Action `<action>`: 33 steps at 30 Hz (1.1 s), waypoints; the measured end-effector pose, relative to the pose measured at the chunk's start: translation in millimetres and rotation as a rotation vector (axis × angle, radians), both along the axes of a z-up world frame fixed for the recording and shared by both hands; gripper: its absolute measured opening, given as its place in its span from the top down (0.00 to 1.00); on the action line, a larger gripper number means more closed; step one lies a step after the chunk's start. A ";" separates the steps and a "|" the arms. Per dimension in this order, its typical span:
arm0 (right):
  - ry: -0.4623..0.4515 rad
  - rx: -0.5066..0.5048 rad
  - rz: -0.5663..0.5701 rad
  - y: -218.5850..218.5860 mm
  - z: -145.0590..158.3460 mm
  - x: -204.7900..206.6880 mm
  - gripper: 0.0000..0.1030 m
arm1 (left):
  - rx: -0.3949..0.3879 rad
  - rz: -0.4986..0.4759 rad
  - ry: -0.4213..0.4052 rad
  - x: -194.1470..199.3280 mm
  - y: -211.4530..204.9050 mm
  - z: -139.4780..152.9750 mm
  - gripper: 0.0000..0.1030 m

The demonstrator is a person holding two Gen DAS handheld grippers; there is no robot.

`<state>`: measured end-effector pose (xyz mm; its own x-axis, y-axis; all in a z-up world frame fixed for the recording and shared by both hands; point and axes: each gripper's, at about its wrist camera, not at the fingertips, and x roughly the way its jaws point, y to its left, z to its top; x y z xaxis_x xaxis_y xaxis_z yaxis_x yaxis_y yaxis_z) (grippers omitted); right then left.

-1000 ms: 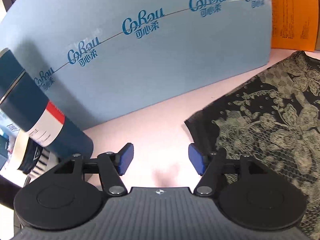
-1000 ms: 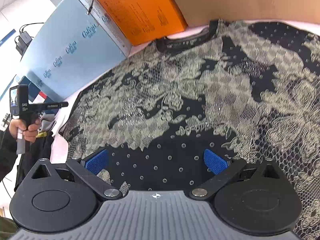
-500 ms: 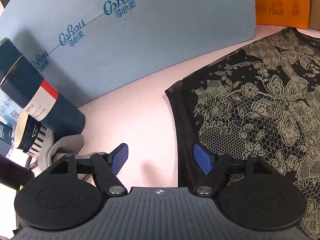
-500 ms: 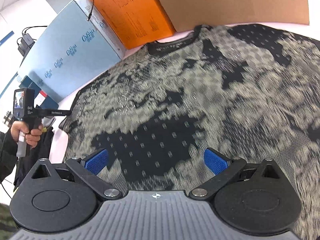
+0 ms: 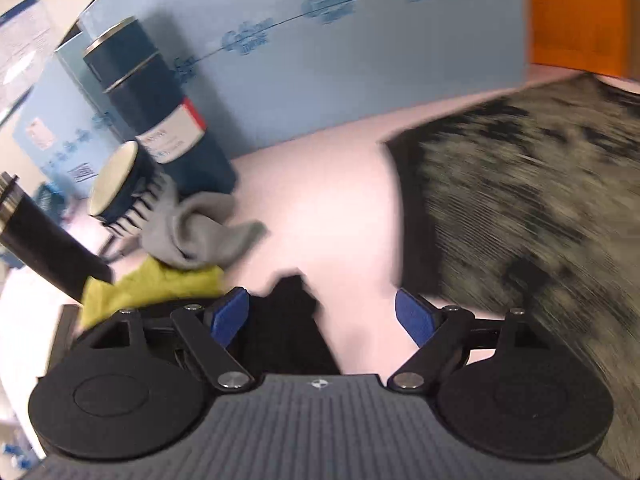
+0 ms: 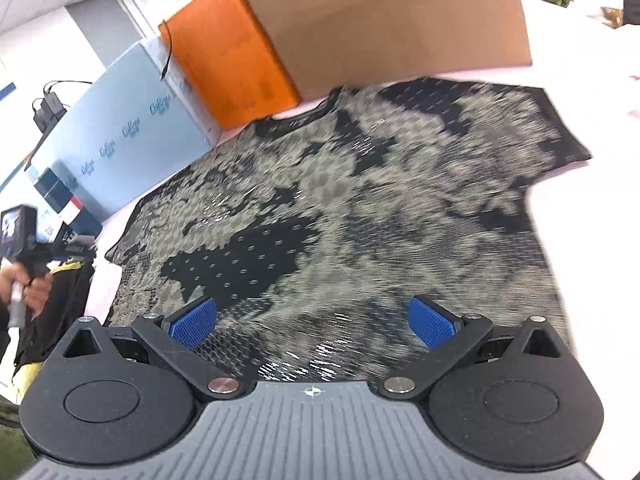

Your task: Fold clothes

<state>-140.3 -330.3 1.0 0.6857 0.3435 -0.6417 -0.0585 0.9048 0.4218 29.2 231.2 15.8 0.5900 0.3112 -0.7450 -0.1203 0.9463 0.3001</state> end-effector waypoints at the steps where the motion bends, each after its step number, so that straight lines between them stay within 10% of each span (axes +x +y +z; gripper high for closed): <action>1: 0.001 -0.004 -0.010 -7.8 1.7 -5.6 0.00 | -0.022 -0.035 0.000 -12.8 -5.8 0.8 0.20; 15: -0.006 0.043 -0.153 -89.4 -6.2 -81.2 0.00 | -0.183 -0.246 0.056 -139.7 -57.0 1.3 0.20; 33: 0.001 0.078 0.119 -97.0 -29.5 -77.6 0.00 | -0.060 -0.247 0.119 -165.4 -100.2 -5.1 0.19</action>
<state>-217.9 -427.3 -28.5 0.6366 0.4716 -0.6102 -0.1634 0.8558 0.4909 -136.2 131.0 10.7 0.5494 0.1217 -0.8267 0.1492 0.9591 0.2404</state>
